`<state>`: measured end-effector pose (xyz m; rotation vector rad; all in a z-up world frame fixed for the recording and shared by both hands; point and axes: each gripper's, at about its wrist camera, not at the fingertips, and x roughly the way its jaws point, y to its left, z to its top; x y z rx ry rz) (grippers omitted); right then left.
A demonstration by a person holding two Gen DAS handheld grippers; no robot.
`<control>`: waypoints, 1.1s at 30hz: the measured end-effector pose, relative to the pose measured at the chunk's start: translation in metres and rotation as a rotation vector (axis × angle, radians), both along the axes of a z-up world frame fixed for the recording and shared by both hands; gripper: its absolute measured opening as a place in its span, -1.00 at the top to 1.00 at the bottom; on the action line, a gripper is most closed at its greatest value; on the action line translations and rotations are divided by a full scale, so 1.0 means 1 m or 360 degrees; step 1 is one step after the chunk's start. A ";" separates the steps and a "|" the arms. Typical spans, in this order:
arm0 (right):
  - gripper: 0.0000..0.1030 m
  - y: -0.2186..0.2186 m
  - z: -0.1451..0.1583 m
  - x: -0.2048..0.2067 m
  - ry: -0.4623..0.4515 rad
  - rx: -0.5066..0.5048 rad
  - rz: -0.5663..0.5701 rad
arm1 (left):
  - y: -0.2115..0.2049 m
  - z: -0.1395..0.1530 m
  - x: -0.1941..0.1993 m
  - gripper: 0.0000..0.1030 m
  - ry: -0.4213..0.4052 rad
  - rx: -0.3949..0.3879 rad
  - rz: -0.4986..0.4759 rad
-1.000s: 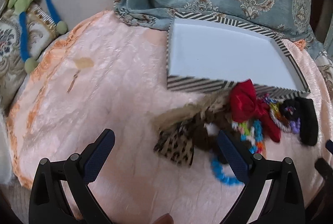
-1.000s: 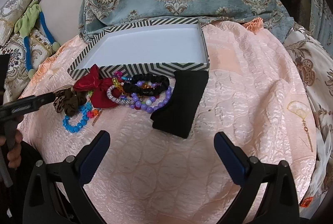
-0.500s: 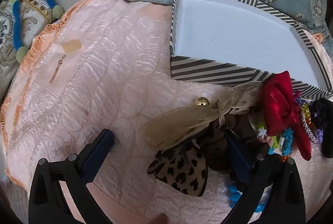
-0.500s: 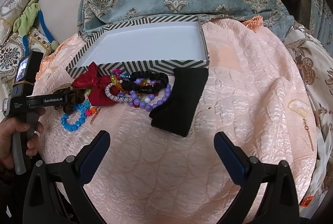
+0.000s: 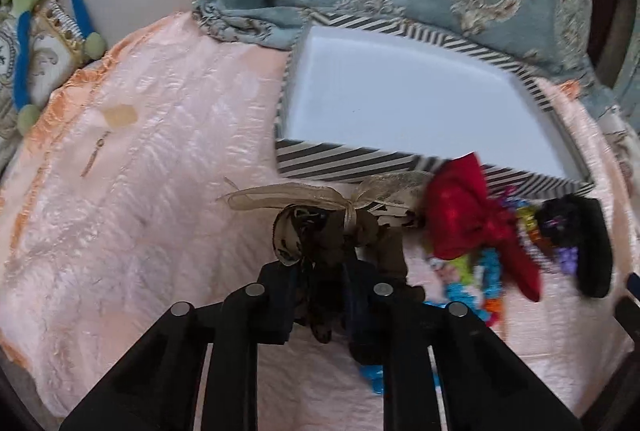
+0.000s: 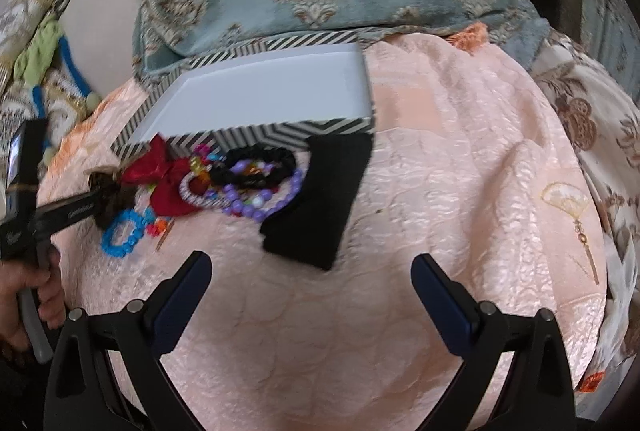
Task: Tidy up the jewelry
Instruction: 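Grasp the leopard and brown scrunchie bows with the left gripper while the right gripper grasps the black velvet piece, then carry the bows into the tray with the left gripper while the right gripper places the black velvet piece there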
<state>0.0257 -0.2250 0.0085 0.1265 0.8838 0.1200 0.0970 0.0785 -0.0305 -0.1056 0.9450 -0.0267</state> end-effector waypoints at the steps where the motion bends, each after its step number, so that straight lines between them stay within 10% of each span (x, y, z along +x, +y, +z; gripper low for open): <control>1: -0.97 -0.007 -0.002 0.003 -0.0001 -0.0005 -0.0027 | 0.001 0.003 -0.001 1.00 -0.0018 -0.0024 -0.0002; 11: -0.81 -0.015 0.008 0.048 -0.0088 0.0088 0.0094 | 0.017 0.040 -0.017 1.00 -0.0283 -0.0254 0.0005; 16: 0.19 -0.017 -0.026 0.086 0.0176 0.0182 0.0071 | 0.023 0.043 -0.018 1.00 -0.0318 -0.0214 0.0075; 29: 0.02 -0.011 -0.031 0.082 0.0160 0.0153 0.0080 | 0.017 0.042 -0.023 1.00 -0.0368 -0.0235 0.0044; 33: 0.61 -0.009 -0.009 0.070 0.0018 0.0114 0.0084 | 0.014 0.050 -0.031 1.00 -0.0424 -0.0224 0.0023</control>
